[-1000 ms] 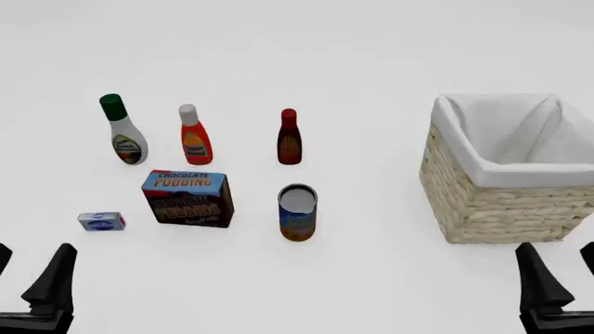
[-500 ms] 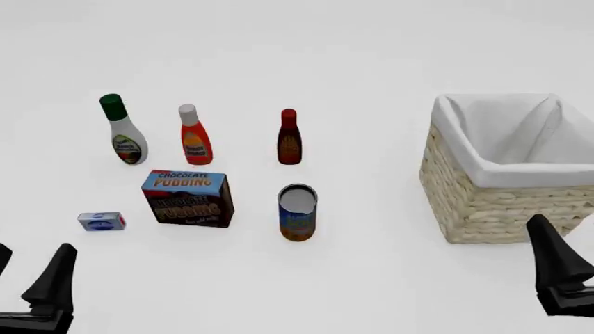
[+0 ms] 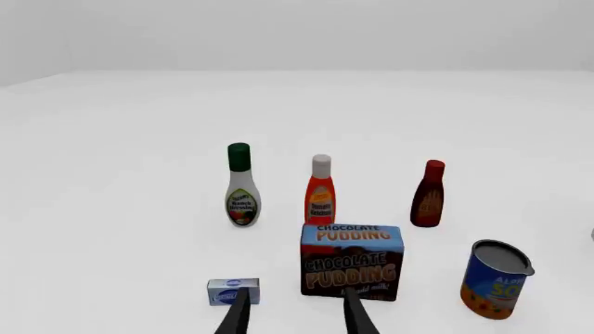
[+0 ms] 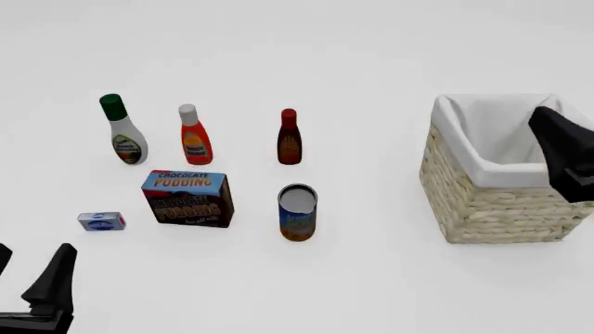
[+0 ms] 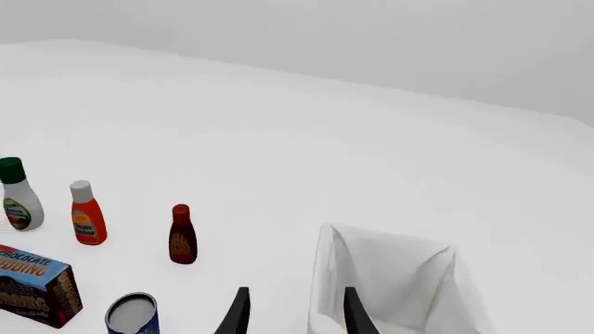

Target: Pick the bbq sauce and place it in the basket.

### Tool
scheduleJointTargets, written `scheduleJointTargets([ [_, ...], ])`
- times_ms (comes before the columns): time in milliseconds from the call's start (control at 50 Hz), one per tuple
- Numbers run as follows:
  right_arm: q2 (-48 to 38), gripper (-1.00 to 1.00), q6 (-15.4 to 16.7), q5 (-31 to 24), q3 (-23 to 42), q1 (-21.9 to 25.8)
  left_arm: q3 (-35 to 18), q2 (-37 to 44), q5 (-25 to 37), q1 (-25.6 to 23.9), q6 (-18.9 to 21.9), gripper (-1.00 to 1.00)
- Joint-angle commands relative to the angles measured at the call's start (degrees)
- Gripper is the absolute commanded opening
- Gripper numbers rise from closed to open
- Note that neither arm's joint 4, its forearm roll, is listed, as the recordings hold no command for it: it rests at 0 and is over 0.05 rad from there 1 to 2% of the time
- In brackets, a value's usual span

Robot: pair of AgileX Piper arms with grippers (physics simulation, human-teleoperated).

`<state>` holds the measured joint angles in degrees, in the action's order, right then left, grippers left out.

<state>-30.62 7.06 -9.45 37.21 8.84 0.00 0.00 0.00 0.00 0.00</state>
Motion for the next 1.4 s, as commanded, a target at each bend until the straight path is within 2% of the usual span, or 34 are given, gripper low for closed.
scheduleJointTargets([
  [20, -9.25, 1.00, 1.49, -2.22, 8.98, 2.61, 0.00, 0.00, 0.00, 0.00, 0.00, 1.00],
  [100, -11.33, 1.00, 2.02, -2.67, 10.87, 3.30, 0.00, 0.00, 0.00, 0.00, 0.00, 1.00],
  [160, -14.51, 1.00, 0.84, -4.11, 13.58, 3.36, 0.00, 0.00, 0.00, 0.00, 0.00, 1.00],
  [300, -20.25, 1.00, 1.39, -3.37, 19.05, 6.54, 0.00, 0.00, 0.00, 0.00, 0.00, 1.00],
  [360, -22.84, 1.00, 1.71, -2.85, 20.29, 5.86, 0.00, 0.00, 0.00, 0.00, 0.00, 1.00],
  [400, -25.92, 1.00, 0.33, -2.47, 22.53, 6.66, 0.00, 0.00, 0.00, 0.00, 0.00, 1.00],
  [520, -31.94, 1.00, 0.59, -1.25, 26.91, 8.38, 0.00, 0.00, 0.00, 0.00, 0.00, 1.00],
  [700, -40.76, 1.00, -0.03, -2.79, 33.96, 10.61, 0.00, 0.00, 0.00, 0.00, 0.00, 1.00],
  [780, -44.26, 1.00, -1.91, -2.84, 36.68, 12.47, 0.00, 0.00, 0.00, 0.00, 0.00, 1.00],
  [860, -46.71, 1.00, -1.96, -3.23, 38.72, 13.23, 0.00, 0.00, 0.00, 0.00, 0.00, 1.00],
  [1020, -51.40, 1.00, -2.41, -5.98, 44.63, 15.08, 0.00, 0.00, 0.00, 0.00, 0.00, 1.00],
  [1060, -52.90, 1.00, -2.46, -7.37, 46.74, 15.94, 0.00, 0.00, 0.00, 0.00, 0.00, 1.00],
  [1120, -55.45, 1.00, -4.22, -10.38, 50.07, 16.89, 0.00, 0.00, 0.00, 0.00, 0.00, 1.00],
  [1200, -58.50, 1.00, -4.23, -13.08, 53.38, 18.16, 0.00, 0.00, 0.00, 0.00, 0.00, 1.00],
  [1340, -63.18, 1.00, -5.38, -16.15, 59.32, 18.24, 0.00, 0.00, 0.00, 0.00, 0.00, 1.00],
  [1360, -67.70, 1.00, -5.51, -18.59, 64.52, 17.89, 0.00, 0.00, 0.00, 0.00, 0.00, 1.00],
  [1400, -69.17, 1.00, -5.21, -19.72, 66.28, 18.40, 0.00, 0.00, 0.00, 0.00, 0.00, 1.00],
])
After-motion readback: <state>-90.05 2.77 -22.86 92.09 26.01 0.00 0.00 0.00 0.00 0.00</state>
